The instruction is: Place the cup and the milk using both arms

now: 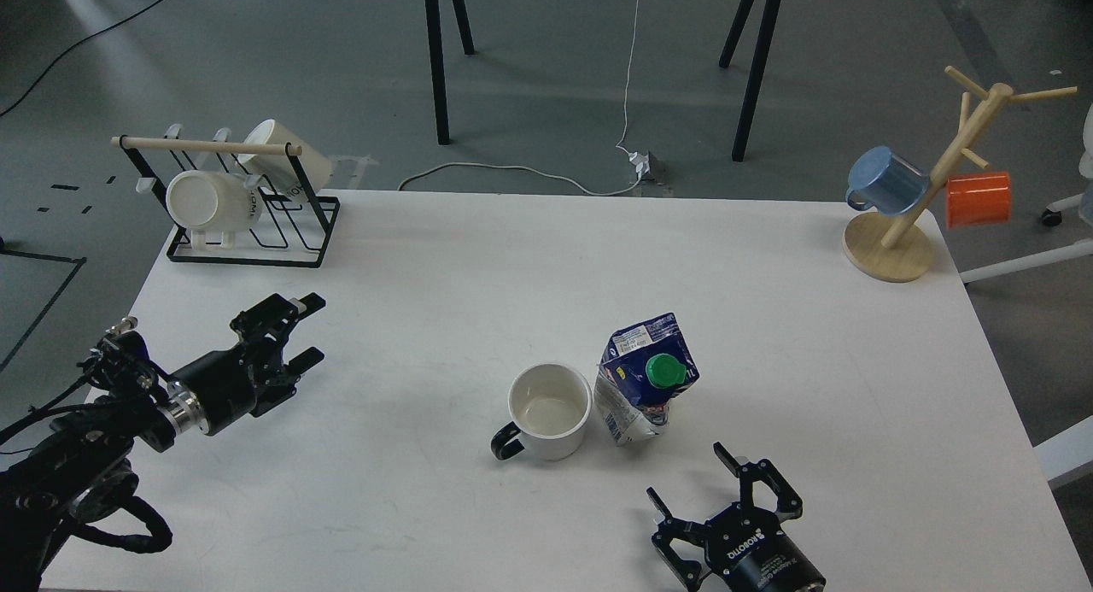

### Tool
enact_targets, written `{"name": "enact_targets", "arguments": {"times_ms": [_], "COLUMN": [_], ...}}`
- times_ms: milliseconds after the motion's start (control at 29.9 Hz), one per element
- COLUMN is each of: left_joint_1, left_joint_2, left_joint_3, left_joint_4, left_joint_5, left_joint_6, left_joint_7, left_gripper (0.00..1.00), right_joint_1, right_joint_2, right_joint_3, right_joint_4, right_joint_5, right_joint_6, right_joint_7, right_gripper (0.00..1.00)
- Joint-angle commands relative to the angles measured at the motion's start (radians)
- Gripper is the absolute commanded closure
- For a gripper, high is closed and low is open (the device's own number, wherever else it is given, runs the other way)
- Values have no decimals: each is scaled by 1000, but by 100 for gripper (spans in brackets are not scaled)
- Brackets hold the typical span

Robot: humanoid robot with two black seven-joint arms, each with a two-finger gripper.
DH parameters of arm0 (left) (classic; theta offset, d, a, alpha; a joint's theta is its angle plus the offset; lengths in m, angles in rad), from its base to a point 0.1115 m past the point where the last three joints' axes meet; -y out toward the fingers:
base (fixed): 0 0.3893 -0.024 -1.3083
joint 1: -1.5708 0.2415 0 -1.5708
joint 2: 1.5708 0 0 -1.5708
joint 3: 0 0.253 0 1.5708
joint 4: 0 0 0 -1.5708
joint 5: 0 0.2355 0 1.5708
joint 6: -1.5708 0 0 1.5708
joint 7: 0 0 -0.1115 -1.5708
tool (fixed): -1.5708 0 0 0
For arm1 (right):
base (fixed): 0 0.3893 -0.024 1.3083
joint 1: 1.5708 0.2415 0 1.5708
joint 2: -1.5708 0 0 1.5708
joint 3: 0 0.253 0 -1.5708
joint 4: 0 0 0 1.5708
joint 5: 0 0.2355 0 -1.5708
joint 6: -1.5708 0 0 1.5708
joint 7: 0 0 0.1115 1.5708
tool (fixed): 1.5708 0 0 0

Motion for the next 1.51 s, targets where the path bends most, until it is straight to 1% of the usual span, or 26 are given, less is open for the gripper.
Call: {"name": "enact_targets", "arguments": {"times_ms": [0,134,234,368,468,535,602,702,803,903,1037,1171,1472], "left_joint_1": [0,0,0,0,0,-2,-11,-21,-60,-90,-150,-179,-179], "left_joint_2": [1,1,0,0,0,0,0,9,15,23,61,66,56], "left_joint_3": [0,0,1,1,0,0,0,-5,-9,-17,-17,-17,-5], "left_joint_4": [0,1,1,1,1,-3,-17,-22,-22,-25,-32,-32,-41], "left_joint_5": [0,0,0,0,-1,-1,-1,-1,-4,-6,-9,-9,-9], "left_joint_6": [0,0,0,0,0,0,0,0,0,0,0,0,0], "left_joint_7": [0,0,0,0,0,0,0,0,0,0,0,0,0], "left_gripper": [1,1,1,1,1,1,1,1,1,1,1,1,1], "right_joint_1": [-23,-39,-34,4,136,243,369,542,633,670,716,724,718], "right_joint_2": [-121,-278,-367,-415,-418,-407,-381,-294,-222,-165,-119,-111,-82], "right_joint_3": [28,117,230,377,387,356,288,174,100,74,57,57,56], "right_joint_4": [98,151,143,86,-1,-75,-148,-251,-354,-420,-490,-500,-500], "right_joint_5": [-5,-5,-4,-11,-33,-62,-99,-137,-140,-154,-244,-268,-271], "right_joint_6": [0,0,0,0,0,0,0,0,0,0,0,0,0], "right_joint_7": [0,0,0,0,0,0,0,0,0,0,0,0,0], "right_gripper": [4,4,4,4,4,4,4,4,4,4,4,4,4]}}
